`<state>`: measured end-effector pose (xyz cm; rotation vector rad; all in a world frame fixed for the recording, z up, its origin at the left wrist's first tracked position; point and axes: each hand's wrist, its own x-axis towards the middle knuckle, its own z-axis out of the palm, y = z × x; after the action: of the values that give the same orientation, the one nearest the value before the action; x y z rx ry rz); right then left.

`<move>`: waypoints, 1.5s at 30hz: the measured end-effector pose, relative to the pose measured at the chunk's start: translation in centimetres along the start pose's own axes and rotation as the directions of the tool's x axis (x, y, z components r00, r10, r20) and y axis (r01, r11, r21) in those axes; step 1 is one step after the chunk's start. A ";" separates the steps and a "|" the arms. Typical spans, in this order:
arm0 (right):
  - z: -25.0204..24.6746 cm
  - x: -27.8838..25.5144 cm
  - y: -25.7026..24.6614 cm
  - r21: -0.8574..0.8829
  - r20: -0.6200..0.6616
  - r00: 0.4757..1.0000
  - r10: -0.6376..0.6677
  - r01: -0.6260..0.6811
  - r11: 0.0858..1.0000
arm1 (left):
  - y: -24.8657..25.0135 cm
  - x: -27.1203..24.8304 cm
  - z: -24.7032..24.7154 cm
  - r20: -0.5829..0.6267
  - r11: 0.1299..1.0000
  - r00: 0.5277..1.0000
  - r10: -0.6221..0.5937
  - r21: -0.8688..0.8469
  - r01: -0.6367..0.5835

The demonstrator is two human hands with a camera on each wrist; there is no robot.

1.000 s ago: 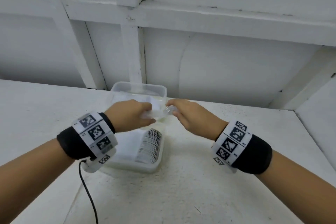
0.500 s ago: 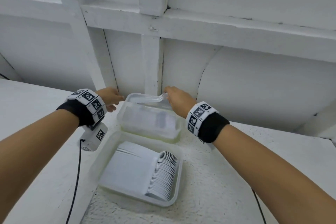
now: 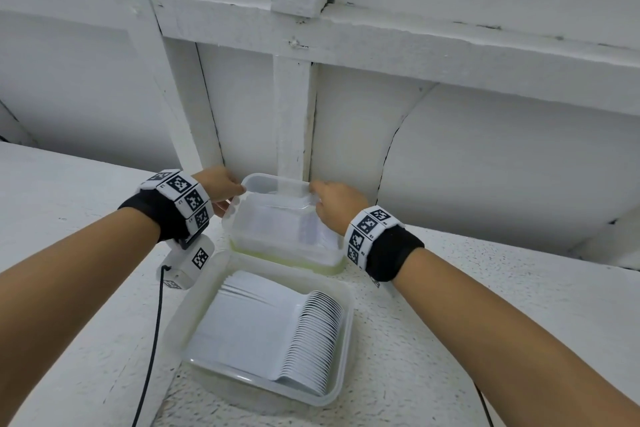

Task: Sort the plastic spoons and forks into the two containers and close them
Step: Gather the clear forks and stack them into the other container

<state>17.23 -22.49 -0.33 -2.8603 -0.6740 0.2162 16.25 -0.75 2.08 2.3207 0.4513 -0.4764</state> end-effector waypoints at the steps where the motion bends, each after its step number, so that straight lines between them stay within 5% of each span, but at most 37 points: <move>1: 0.0 0.0 0.1 0.008 0.014 1.000 0.010 -0.010 1.000 | 0.0 0.0 0.0 -0.002 1.000 1.000 -0.001 0.002 0.001; 12: -0.8 1.5 -0.3 0.086 0.257 0.964 0.068 -0.093 0.992 | 0.0 -0.3 0.1 0.008 1.000 1.000 -0.010 -0.025 0.010; 28: 0.9 2.3 -0.4 -0.019 0.110 0.990 0.085 -0.083 0.996 | -0.2 -0.3 0.1 0.029 0.999 1.000 -0.007 -0.038 0.008; 45: 1.0 2.5 -1.0 0.048 0.197 0.980 0.025 -0.035 0.998 | -0.6 -0.6 0.2 0.039 0.999 0.999 -0.011 -0.052 0.013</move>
<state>18.84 -20.34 -1.38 -2.8256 -0.6505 0.5190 15.46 -0.56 1.89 2.2555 0.4536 -0.5086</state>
